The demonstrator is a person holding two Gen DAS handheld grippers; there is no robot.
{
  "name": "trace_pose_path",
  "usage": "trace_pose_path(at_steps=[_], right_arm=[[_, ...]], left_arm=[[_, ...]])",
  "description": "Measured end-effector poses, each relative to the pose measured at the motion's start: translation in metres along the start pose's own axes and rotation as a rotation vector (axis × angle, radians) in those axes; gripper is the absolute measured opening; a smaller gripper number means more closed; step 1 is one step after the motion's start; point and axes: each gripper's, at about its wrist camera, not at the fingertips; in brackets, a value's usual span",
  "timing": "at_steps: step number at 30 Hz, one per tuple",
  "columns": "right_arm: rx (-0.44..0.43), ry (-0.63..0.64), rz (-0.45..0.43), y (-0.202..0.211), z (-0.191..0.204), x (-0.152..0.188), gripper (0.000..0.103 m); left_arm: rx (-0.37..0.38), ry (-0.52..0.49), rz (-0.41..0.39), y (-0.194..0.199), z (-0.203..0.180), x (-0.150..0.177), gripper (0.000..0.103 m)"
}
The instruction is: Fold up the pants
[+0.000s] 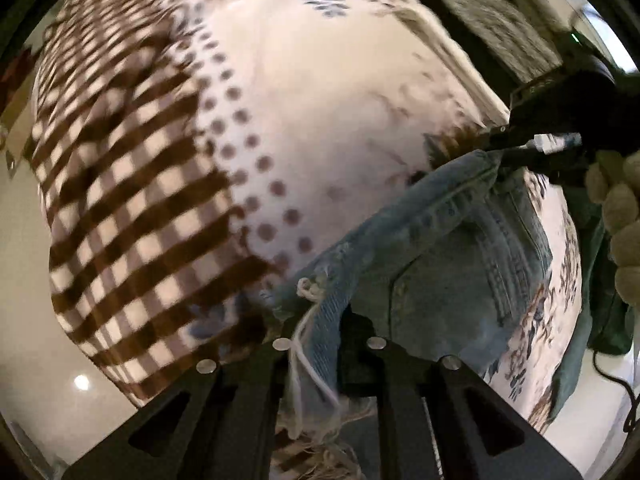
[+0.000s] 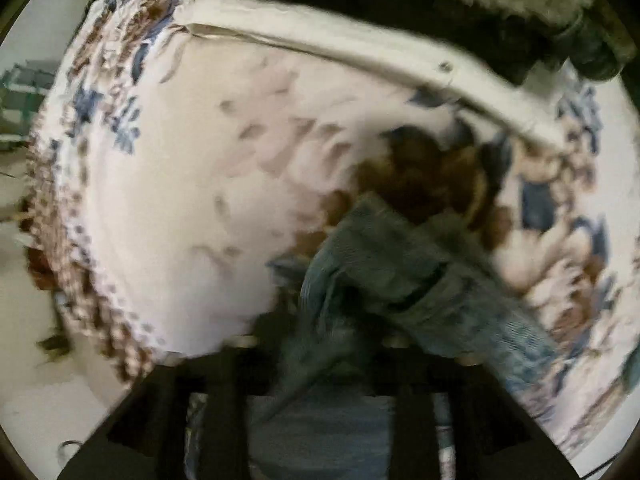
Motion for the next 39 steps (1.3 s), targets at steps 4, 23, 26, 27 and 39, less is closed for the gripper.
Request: trace_pose_path(at_steps=[4, 23, 26, 27, 39], right_arm=[[-0.075, -0.004, -0.043, 0.024, -0.011, 0.013, 0.093], [-0.084, -0.023, -0.023, 0.061, -0.202, 0.118, 0.101], [-0.088, 0.011, 0.011, 0.054, -0.215, 0.125, 0.091], [-0.091, 0.023, 0.015, 0.052, -0.215, 0.126, 0.087], [-0.269, 0.024, 0.054, 0.014, -0.224, 0.092, 0.087]], left_arm=[[-0.031, 0.06, -0.039, 0.016, 0.015, 0.0, 0.055], [0.073, 0.524, 0.136, 0.024, -0.024, 0.129, 0.072], [0.114, 0.636, 0.184, 0.011, -0.043, 0.152, 0.072], [0.125, 0.674, 0.196, 0.005, -0.048, 0.156, 0.072], [0.253, 1.118, 0.306, -0.058, -0.072, 0.194, 0.072]])
Point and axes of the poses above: each gripper's, at about its wrist camera, not at the fingertips, and y roughly against the way its jaws point, z to its left, x to its underside, and after that the axes turned 5 degrees about -z, right-handed
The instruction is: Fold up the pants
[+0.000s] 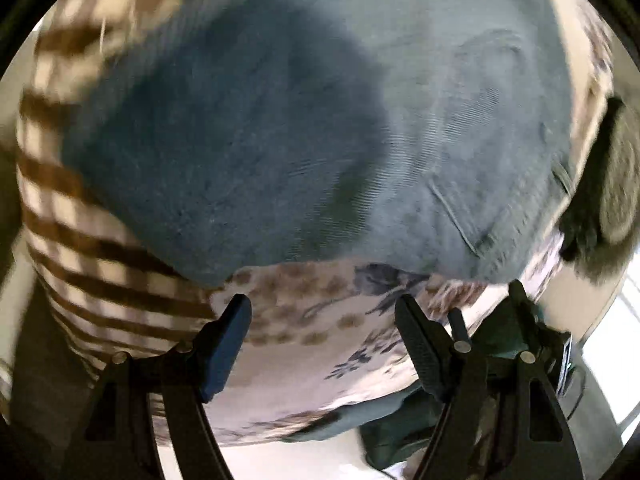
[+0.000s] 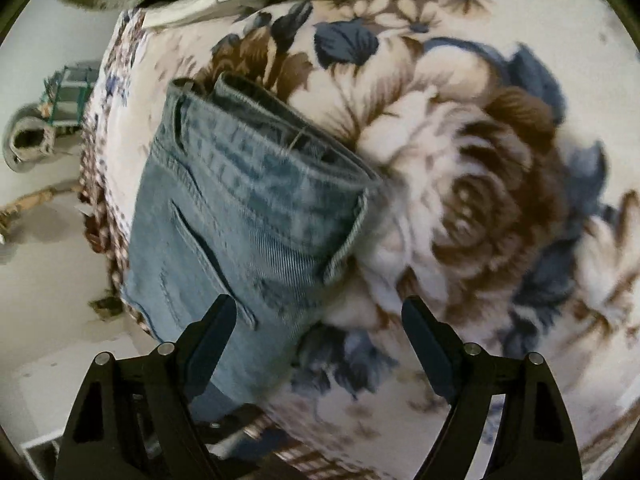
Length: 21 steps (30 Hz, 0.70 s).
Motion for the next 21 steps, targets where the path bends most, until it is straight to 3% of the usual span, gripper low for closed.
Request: trace_pose_path(at_steps=[3, 7, 9, 10, 12, 18, 21], right_arm=[[-0.065, -0.041, -0.009, -0.011, -0.007, -0.011, 0.087], [-0.14, -0.078, -0.047, -0.026, -0.012, -0.023, 0.086], [-0.178, -0.085, -0.077, -0.03, -0.013, -0.023, 0.059], [-0.173, -0.087, -0.095, -0.029, -0.013, -0.021, 0.058], [-0.178, -0.077, -0.134, -0.025, -0.012, -0.014, 0.045], [-0.244, -0.188, -0.209, -0.001, -0.026, 0.029, 0.036], [-0.281, -0.272, -0.224, 0.009, -0.031, 0.069, 0.035]], left_arm=[[0.031, 0.089, -0.029, -0.008, 0.007, -0.01, 0.072], [0.056, 0.136, -0.11, -0.003, 0.004, -0.029, 0.067], [0.066, 0.129, -0.141, 0.001, -0.001, -0.033, 0.043], [0.071, 0.116, -0.166, 0.004, -0.006, -0.034, 0.037], [0.075, 0.059, -0.217, 0.014, -0.017, -0.034, 0.02], [0.095, -0.098, -0.228, 0.037, -0.027, -0.039, 0.012], [0.08, -0.243, -0.235, 0.059, -0.032, -0.042, 0.012]])
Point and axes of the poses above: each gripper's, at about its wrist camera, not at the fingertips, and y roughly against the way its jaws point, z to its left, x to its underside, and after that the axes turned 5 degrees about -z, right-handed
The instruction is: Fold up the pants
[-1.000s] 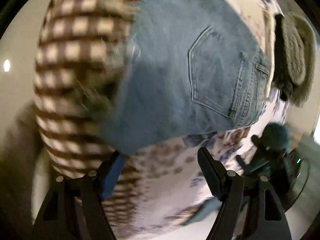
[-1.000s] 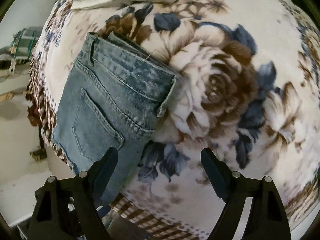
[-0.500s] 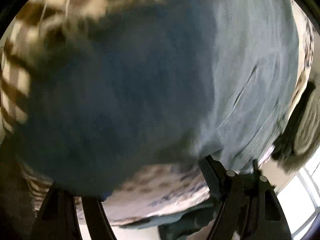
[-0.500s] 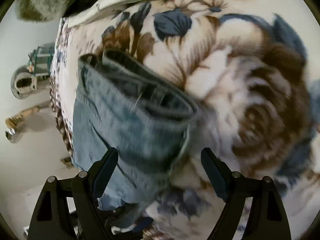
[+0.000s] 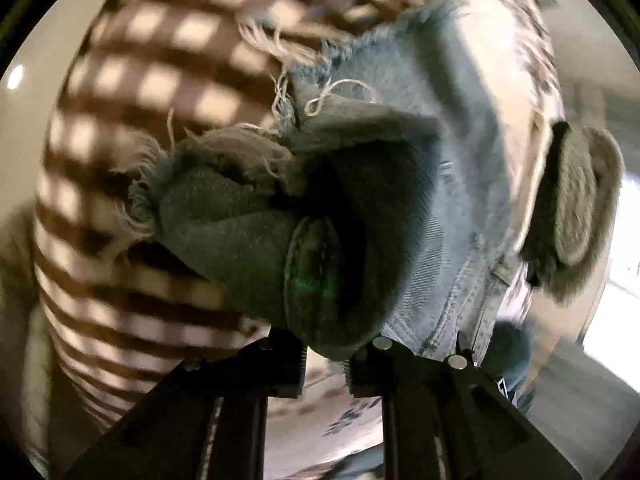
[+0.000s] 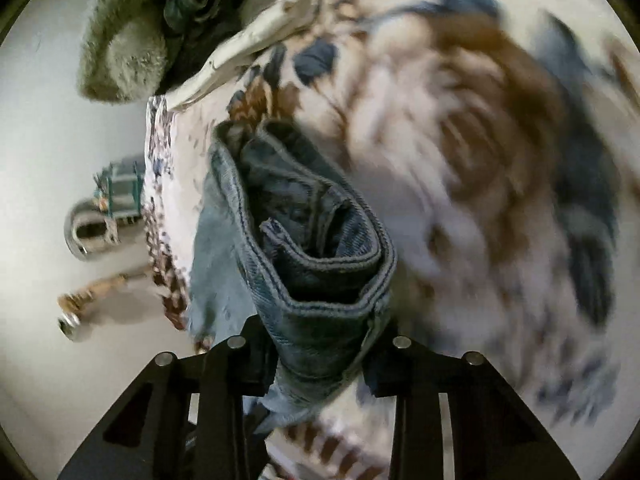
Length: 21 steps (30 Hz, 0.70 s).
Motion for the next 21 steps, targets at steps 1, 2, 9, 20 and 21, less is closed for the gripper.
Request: trace_pose_path(at_steps=[1, 2, 9, 20, 21], right_arm=[[-0.002, -0.02, -0.006, 0.006, -0.004, 0.016, 0.035], [-0.007, -0.052, -0.007, 0.011, -0.009, 0.034, 0.034], [0.075, -0.133, 0.055, 0.008, -0.048, 0.101, 0.05], [0.077, -0.092, 0.086, -0.012, -0.043, 0.099, 0.076], [0.068, -0.087, 0.08, -0.017, -0.041, 0.095, 0.076]], left_arm=[[0.0, -0.046, -0.003, 0.009, 0.005, -0.003, 0.012], [0.002, -0.095, -0.001, 0.015, 0.007, -0.008, 0.012], [-0.082, -0.3, 0.067, 0.046, 0.051, -0.006, 0.024], [0.028, 0.031, -0.011, 0.036, 0.087, -0.001, 0.075], [0.034, 0.066, -0.029, 0.03, 0.09, -0.007, 0.075]])
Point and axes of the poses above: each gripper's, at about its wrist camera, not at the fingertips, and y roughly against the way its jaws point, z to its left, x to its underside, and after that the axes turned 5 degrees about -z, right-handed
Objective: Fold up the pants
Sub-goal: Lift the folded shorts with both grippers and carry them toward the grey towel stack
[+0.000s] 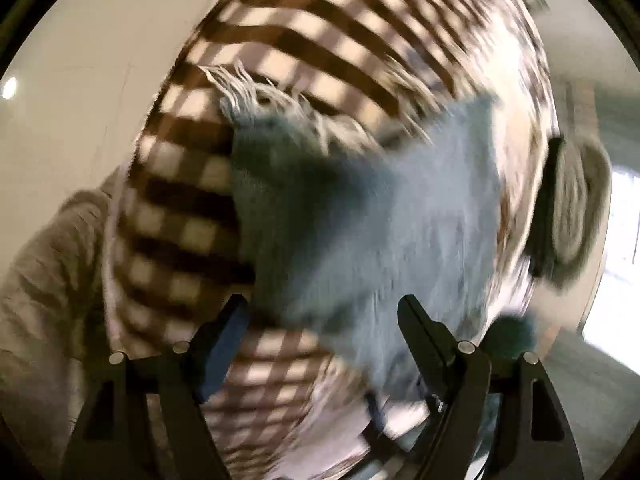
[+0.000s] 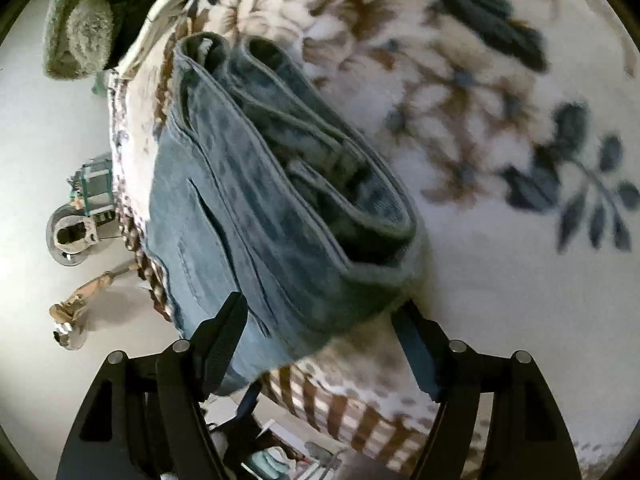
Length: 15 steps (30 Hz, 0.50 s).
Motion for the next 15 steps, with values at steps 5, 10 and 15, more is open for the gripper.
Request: trace_pose_path(at_steps=[5, 10, 15], right_arm=[[-0.069, -0.028, -0.038, -0.012, -0.004, -0.022, 0.076], [-0.155, -0.113, -0.131, -0.017, -0.012, -0.02, 0.078], [-0.159, -0.141, -0.178, -0.025, -0.004, -0.019, 0.047]], left_arm=[[0.017, 0.132, -0.082, -0.014, 0.007, -0.021, 0.074], [0.017, 0.102, -0.133, -0.015, -0.005, -0.026, 0.064], [0.021, 0.063, -0.166, -0.021, -0.026, -0.031, 0.034]])
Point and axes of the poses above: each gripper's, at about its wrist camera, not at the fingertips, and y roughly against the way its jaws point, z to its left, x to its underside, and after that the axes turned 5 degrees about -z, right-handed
